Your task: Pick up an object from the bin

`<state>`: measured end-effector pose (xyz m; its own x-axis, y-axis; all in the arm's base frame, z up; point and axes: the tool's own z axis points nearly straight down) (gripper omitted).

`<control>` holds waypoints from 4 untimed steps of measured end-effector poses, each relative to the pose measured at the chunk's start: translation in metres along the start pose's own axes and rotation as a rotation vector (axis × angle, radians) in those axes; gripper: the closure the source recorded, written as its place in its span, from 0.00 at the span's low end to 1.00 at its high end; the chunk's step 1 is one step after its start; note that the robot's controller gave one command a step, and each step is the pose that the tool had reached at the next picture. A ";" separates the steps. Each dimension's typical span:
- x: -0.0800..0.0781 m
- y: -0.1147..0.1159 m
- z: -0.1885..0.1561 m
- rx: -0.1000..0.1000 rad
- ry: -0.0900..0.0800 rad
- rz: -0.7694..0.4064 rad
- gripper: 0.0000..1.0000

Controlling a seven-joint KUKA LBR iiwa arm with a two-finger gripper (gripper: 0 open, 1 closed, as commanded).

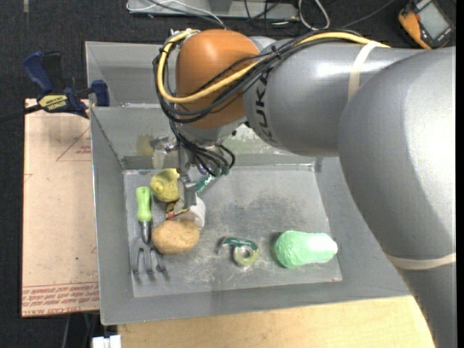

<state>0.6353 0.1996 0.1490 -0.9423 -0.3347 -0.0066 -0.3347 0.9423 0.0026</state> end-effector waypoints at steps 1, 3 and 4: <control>-0.007 -0.002 0.054 -0.001 -0.004 0.057 0.00; -0.012 0.005 0.076 0.000 -0.015 -0.324 1.00; -0.008 0.005 0.064 -0.003 -0.002 -0.325 1.00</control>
Offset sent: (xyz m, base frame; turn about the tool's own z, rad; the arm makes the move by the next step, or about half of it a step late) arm 0.0077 0.0071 -0.0790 -0.3285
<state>0.6413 0.2073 0.0852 -0.7863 -0.6178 -0.0097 -0.6179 0.7863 0.0027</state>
